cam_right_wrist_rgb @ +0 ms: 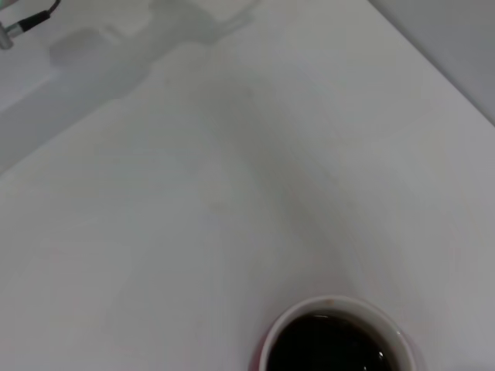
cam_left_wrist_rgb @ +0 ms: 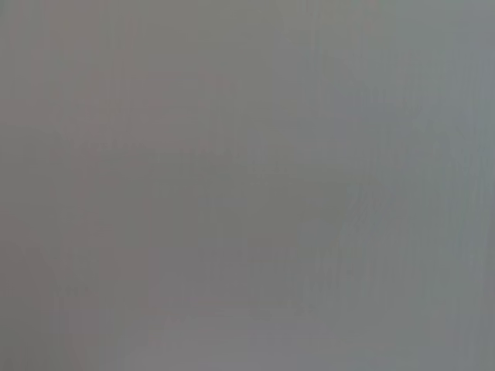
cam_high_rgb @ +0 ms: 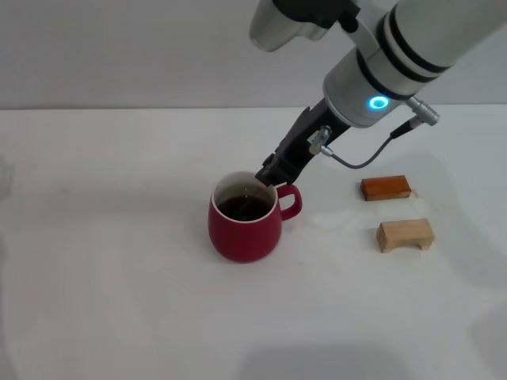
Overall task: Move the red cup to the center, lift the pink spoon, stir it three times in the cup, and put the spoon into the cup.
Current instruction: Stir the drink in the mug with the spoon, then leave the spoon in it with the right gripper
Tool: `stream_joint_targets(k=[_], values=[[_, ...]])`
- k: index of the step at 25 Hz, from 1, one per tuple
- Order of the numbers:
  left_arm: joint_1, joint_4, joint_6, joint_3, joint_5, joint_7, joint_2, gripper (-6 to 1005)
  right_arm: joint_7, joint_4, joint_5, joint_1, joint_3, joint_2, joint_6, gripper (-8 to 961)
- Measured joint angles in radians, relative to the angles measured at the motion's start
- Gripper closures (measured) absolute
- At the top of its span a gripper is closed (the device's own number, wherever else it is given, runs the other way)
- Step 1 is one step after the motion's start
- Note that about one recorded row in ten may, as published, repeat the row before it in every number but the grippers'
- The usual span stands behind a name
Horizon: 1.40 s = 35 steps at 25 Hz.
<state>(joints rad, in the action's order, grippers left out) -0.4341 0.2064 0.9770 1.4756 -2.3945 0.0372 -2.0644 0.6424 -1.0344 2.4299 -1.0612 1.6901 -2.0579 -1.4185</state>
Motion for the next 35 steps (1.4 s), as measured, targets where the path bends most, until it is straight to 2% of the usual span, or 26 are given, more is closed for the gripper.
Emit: stream_joint_targets(k=[11, 23, 31, 35], values=[[-0.002, 0.001, 0.003, 0.000, 0.000, 0.003, -0.002, 153, 0.006, 0.032, -0.006, -0.039, -0.021, -0.008, -0.002, 793], [-0.002, 0.001, 0.007, 0.000, -0.005, 0.029, -0.002, 154, 0.000, 0.105, 0.055, -0.091, -0.033, -0.011, 0.078, 793], [-0.002, 0.001, 0.008, 0.000, -0.005, 0.029, -0.002, 155, -0.018, 0.093, 0.074, -0.098, -0.029, -0.010, 0.001, 793], [-0.002, 0.001, 0.008, 0.000, -0.006, 0.029, -0.002, 155, -0.018, 0.075, 0.035, -0.095, -0.029, -0.013, -0.039, 793]])
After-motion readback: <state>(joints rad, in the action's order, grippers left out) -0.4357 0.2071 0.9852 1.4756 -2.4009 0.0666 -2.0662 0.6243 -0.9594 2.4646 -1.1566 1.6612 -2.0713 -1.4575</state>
